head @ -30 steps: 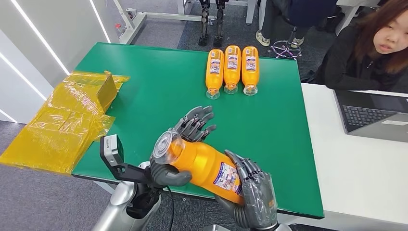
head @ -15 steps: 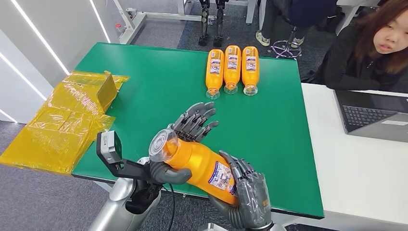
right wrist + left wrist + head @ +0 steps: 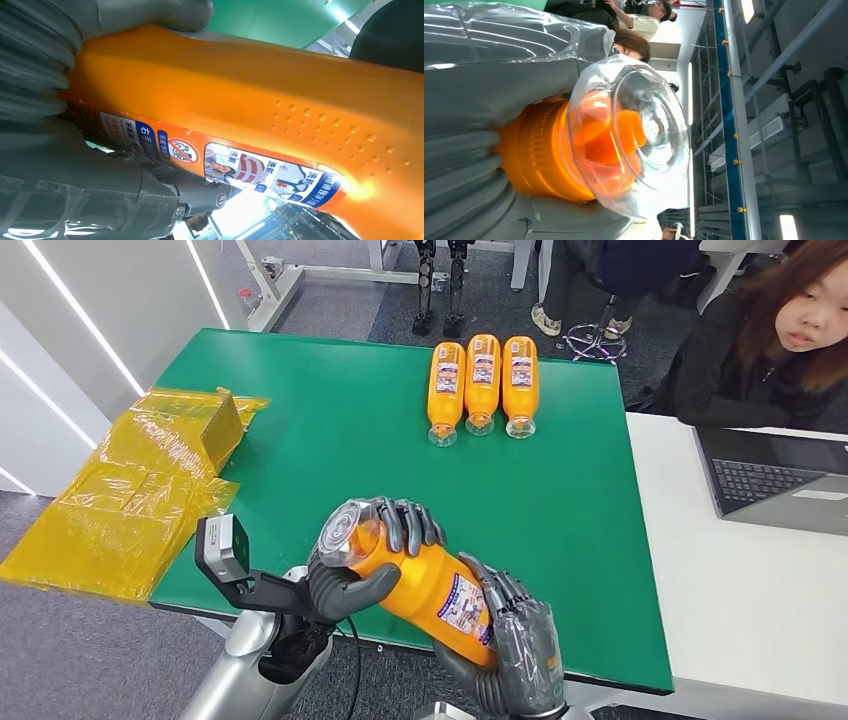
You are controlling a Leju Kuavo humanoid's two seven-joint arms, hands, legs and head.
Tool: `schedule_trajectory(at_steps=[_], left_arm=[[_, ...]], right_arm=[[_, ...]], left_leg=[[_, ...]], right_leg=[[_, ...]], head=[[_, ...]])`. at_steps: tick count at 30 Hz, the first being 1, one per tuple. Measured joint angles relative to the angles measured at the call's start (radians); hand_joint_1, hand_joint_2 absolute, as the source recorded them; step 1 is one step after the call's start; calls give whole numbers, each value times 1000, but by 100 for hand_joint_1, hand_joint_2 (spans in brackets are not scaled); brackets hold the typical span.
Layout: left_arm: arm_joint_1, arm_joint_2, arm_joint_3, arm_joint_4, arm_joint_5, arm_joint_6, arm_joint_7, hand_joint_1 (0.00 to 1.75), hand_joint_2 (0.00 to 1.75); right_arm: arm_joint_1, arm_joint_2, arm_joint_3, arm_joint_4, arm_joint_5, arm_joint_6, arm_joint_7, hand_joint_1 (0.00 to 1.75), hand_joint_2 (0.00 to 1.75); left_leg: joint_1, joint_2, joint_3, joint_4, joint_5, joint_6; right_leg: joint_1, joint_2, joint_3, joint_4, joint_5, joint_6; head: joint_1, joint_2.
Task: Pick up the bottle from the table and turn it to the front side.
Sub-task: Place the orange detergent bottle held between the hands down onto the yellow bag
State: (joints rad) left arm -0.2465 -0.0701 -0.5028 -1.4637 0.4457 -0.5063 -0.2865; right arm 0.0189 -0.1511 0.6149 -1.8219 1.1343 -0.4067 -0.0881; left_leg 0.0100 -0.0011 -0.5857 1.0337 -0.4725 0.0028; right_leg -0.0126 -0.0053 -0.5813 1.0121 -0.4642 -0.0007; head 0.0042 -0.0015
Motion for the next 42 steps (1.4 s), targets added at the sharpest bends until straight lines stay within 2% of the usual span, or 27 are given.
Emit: schedule_trajectory(at_steps=[6,10,19,24,29,34,42], left_arm=[[0,1,-2,0,3,4,-1,175,175],[0,2,-2,0,6,14,-5,175,175],[-2,13,-2,1,-8,55,-9,175,175],[-10,25,0,12,-100,121,-31,175,175],[-20,37,7,29,-166,157,-42,175,175],[-55,61,36,54,-435,301,-64,175,175],[-197,128,82,169,-967,485,-64,175,175]], right_arm=[[-1,0,0,0,-4,-10,-4,175,175],[-4,0,0,1,-12,-18,-9,0,175],[-20,16,8,11,-39,-66,-39,0,175],[-19,18,8,23,-33,-142,-50,0,175],[-17,18,8,32,-37,-170,-60,0,175],[-19,20,15,38,-43,-190,-70,0,175],[-58,21,38,79,-94,-213,-89,0,175]], left_leg=[[0,0,0,0,0,0],[0,0,0,0,0,0],[0,0,0,0,0,0],[0,0,0,0,0,0],[0,0,0,0,0,0],[0,0,0,0,0,0],[1,0,0,0,1,-1]], right_leg=[[0,0,0,0,0,0],[0,0,0,0,0,0],[0,0,0,0,0,0],[0,0,0,0,0,0],[0,0,0,0,0,0],[0,0,0,0,0,0],[0,0,0,1,1,-1]], head=[[0,0],[0,0],[0,0],[0,0],[0,0],[0,0],[0,0]])
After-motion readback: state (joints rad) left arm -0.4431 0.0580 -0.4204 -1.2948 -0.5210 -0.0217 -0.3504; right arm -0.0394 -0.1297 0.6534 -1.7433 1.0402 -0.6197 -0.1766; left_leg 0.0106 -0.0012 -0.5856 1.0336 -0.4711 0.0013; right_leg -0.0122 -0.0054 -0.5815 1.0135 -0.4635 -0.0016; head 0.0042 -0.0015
